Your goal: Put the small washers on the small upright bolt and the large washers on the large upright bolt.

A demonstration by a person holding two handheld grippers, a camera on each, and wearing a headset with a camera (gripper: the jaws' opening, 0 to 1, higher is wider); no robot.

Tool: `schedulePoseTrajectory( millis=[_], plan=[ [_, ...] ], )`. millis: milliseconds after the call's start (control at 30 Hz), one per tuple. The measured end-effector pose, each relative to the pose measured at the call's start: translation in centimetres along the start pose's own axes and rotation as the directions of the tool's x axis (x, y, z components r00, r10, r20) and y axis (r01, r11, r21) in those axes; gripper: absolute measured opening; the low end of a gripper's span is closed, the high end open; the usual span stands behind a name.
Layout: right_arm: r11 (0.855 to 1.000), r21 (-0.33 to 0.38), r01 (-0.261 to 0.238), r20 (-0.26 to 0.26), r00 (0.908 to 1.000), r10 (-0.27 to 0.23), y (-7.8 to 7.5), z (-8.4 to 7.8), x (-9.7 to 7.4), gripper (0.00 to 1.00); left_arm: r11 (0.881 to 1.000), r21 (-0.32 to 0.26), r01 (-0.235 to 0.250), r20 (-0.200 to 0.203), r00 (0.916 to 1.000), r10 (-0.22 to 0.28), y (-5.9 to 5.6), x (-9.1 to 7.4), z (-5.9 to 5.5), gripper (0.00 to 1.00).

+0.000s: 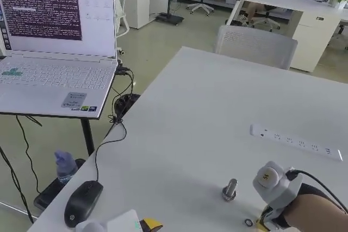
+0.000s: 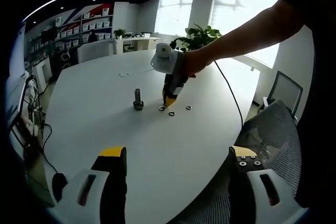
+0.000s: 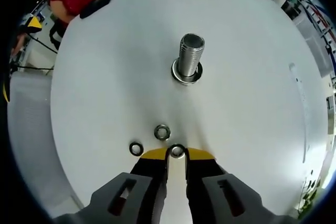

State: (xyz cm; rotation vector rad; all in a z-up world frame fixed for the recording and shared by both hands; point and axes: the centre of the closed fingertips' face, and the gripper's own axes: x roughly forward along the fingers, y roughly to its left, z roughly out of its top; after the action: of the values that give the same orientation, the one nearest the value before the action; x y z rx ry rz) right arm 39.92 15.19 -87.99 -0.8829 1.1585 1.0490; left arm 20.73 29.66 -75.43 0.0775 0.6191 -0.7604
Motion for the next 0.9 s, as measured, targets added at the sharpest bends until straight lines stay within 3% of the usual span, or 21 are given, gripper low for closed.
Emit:
schedulePoseTrajectory(
  millis=[467, 900],
  plan=[
    [1.000, 0.029, -0.005, 0.032, 0.9995, 0.004, -0.1, -0.1, -2.3, 0.13, 1.000, 0.011, 0.001, 0.014, 0.9999, -0.001, -0.2, 0.6, 0.9, 0.80],
    [0.999, 0.047, -0.003, 0.038, 0.9993, 0.001, 0.3, -2.0, -4.4, 0.13, 0.999, 0.036, 0.003, 0.012, 0.9999, -0.003, -0.4, 0.7, 1.2, 0.82]
  ],
)
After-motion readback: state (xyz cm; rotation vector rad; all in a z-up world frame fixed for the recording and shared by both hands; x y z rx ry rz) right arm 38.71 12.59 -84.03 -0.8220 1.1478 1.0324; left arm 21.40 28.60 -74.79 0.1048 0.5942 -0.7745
